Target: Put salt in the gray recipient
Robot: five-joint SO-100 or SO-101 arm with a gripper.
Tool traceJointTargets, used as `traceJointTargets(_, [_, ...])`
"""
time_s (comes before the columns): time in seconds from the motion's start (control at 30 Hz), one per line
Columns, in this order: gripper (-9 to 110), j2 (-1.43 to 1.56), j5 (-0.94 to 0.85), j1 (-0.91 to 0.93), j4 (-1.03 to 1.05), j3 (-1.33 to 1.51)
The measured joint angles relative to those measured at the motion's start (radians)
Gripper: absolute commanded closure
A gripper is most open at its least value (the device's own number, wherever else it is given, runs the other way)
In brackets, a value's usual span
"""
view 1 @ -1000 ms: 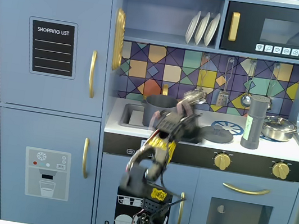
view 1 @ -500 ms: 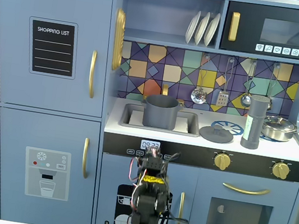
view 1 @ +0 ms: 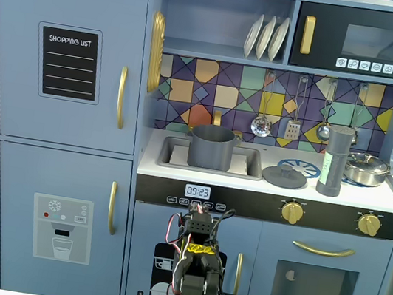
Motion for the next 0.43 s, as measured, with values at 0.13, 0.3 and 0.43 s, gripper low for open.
traceJointTargets(0.13, [98, 0.002, 0.000, 0.000, 0.000, 0.002])
traceJointTargets(0.3, [97, 0.002, 0.000, 0.000, 0.000, 0.002])
traceJointTargets(0.43, [96, 0.002, 0.000, 0.000, 0.000, 0.002])
